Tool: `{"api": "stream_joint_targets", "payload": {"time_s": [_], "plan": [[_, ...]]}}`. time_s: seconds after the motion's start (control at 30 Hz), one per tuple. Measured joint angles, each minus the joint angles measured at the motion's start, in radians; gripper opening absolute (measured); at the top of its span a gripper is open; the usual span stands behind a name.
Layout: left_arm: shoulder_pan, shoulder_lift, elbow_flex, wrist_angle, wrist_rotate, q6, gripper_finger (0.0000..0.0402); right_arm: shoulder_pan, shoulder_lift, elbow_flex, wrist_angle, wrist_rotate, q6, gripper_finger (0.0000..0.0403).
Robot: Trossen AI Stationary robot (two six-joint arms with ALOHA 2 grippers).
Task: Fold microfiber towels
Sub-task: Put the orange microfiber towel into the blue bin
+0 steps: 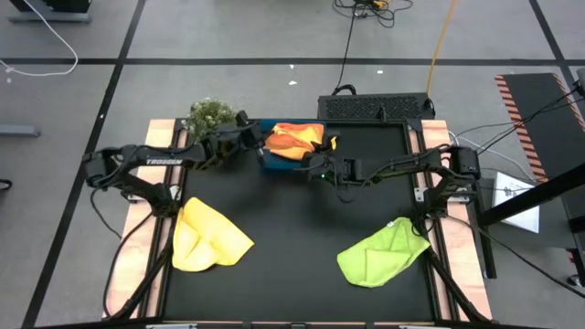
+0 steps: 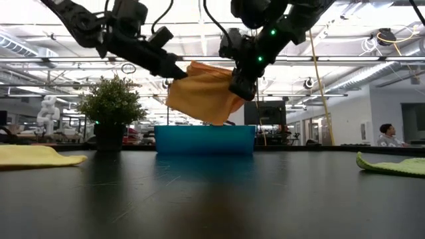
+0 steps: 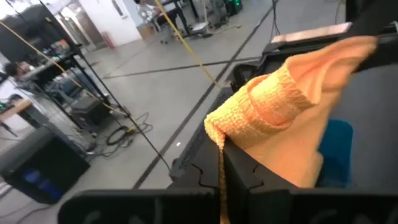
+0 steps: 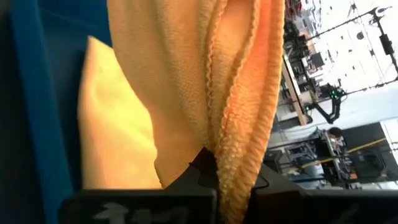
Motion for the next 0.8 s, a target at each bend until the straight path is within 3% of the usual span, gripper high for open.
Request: {"api": "stream_joint_targets", "payload": {"time_s": [0.33, 0.53, 0.8], "plan": [[0.058, 0.063, 0.008, 0.013, 0.097, -0.052, 0.0, -0.047, -0.015, -0.001, -0.109, -0.151, 0.015, 0.0], [0.057, 0.063, 0.008, -0.014, 0.126, -0.075, 0.0, -0.082, -0.125, 0.0, -0.25, -0.406, 0.201, 0.0], [0.056, 0.08, 0.009, 0.05, 0.19, -0.14, 0.0, -0.188, -0.261, 0.0, -0.335, -0.679, 0.244, 0.0]]}}
